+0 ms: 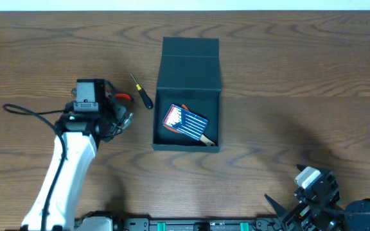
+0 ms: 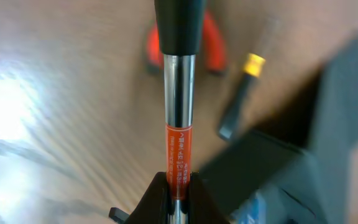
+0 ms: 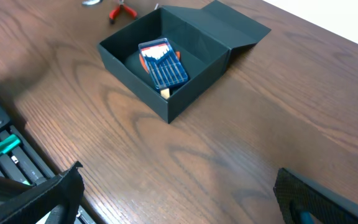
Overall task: Pack container
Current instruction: 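Grasp the claw hammer handle with the left gripper and lift it, then carry the hammer into the box and open the left gripper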
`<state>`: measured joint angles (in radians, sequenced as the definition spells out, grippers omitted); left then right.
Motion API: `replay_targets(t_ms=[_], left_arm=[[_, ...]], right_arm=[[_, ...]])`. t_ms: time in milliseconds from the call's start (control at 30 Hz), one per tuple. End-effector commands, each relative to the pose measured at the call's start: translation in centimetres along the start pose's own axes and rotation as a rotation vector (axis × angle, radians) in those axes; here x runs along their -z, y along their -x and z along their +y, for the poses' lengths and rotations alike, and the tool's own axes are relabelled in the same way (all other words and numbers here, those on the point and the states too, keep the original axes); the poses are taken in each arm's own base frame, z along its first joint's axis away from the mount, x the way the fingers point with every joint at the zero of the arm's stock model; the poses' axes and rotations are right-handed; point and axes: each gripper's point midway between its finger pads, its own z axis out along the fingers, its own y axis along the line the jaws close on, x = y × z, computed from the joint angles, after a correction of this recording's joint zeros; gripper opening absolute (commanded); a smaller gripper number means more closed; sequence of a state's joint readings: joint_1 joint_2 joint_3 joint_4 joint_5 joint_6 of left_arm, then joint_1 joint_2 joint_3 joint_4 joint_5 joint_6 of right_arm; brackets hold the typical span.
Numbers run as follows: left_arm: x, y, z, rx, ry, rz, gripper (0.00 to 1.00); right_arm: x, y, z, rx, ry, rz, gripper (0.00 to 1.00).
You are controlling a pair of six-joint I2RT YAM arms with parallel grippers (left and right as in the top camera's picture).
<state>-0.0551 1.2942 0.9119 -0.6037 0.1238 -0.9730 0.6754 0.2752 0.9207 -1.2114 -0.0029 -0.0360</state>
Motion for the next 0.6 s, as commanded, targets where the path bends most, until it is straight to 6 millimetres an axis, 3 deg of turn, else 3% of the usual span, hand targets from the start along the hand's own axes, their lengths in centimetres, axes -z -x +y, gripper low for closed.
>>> replay_targets(t_ms=[0,133,267,400,567], left_arm=[[2.2,-1.3,-4.5,-0.053,-0.107,0.002,0.06],[3.0,-5.3,-8.4,-0.105,-0.167,0.067,0.06],[2.8,-9.8,-11.0,-0.119,-0.179,0.142,0.06],[1.7,-13.5,-12.1,-0.070,-0.142,0.210,0.06],[-0.4,-16.8,-11.6,0.043,-0.054,0.262,0.06]], right_arm=[[0.1,0.0,-0.2,-0.015,-0.014,-0.002,0.99],[0.1,0.0,-0.2,-0.015,-0.014,-0.002,0.99],[0.1,0.0,-0.2,-0.015,-0.014,-0.002,1.00],[0.1,0.0,-0.2,-0.015,-0.014,-0.002,0.99],[0.1,0.0,-0.2,-0.015,-0.014,-0.002,0.99]])
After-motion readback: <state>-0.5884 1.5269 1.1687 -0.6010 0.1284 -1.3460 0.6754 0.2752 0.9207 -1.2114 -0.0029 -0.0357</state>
